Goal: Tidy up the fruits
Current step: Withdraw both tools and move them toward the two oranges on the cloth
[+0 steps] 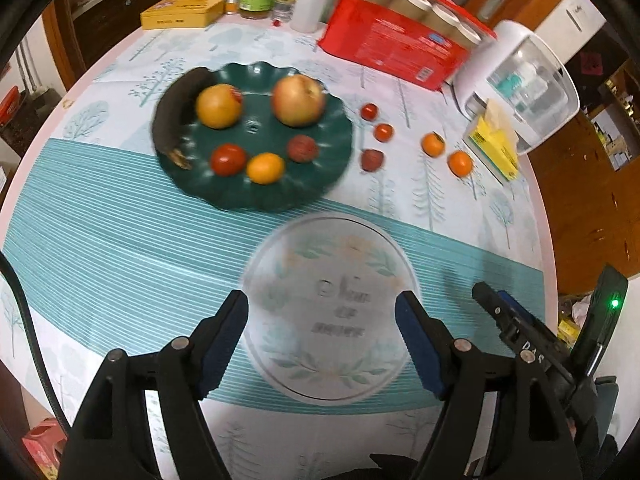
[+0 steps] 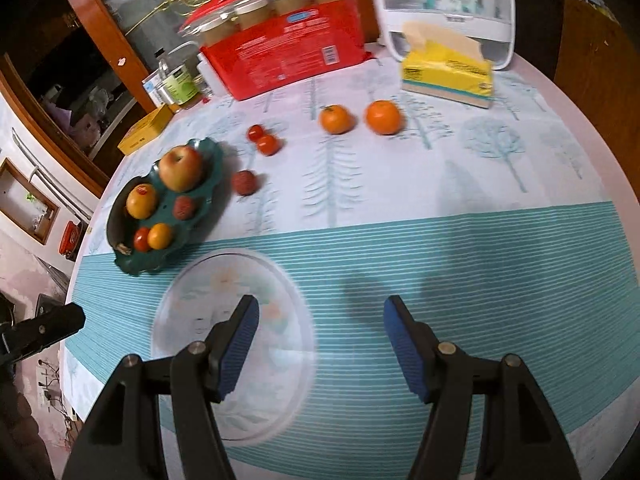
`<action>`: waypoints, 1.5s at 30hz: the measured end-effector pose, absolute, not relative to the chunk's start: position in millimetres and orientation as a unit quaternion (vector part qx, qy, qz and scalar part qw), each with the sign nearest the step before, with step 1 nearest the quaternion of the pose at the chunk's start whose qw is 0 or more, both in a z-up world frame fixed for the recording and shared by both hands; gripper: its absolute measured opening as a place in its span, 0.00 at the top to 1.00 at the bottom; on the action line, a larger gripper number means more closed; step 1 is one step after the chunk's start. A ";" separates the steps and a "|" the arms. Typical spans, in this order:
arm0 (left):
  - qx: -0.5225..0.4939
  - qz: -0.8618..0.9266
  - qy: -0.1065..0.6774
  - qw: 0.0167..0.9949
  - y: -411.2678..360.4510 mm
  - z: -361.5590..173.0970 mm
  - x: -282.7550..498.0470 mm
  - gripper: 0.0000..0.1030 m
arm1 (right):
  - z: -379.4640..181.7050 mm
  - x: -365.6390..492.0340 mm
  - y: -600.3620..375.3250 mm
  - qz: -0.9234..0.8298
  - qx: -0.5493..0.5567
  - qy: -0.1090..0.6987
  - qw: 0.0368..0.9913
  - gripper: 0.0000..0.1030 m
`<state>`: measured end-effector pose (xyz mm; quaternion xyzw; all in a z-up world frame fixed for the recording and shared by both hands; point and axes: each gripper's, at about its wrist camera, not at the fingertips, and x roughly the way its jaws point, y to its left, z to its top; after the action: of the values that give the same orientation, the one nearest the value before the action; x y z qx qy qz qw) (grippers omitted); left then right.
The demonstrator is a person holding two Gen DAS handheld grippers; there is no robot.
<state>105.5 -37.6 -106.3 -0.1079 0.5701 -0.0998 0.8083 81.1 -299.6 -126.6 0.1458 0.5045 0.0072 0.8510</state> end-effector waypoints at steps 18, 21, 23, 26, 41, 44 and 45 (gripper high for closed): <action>-0.033 -0.142 0.585 0.798 -139.0 -65.8 197.1 0.27 | -101.0 128.7 -390.9 0.025 0.095 0.461 0.882 0.35; -0.029 -0.144 0.582 0.800 -149.2 -64.4 223.3 0.27 | -96.7 143.2 -393.1 0.033 0.086 0.452 0.887 0.33; -0.027 -0.146 0.583 0.798 -153.7 -65.4 238.8 0.27 | -93.8 155.1 -394.3 0.036 0.076 0.443 0.892 0.33; -0.030 -0.147 0.588 0.795 -161.9 -68.0 262.9 0.27 | -89.6 174.8 -393.1 0.040 0.063 0.432 0.899 0.30; -0.049 -0.220 0.595 0.772 -193.7 -123.2 321.0 0.22 | -121.2 230.0 -365.6 0.047 0.040 0.399 0.915 0.25; -0.054 -0.233 0.584 0.776 -195.7 -132.2 325.2 0.22 | -135.8 234.7 -360.5 0.052 0.042 0.399 0.914 0.25; -0.054 -0.234 0.582 0.777 -196.5 -134.7 326.6 0.22 | -139.7 235.7 -359.2 0.053 0.041 0.400 0.914 0.25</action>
<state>326.6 -196.5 -134.7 -0.0542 0.5821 -0.2339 0.7768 235.7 -359.2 -139.7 0.0410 0.3998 0.0527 0.9141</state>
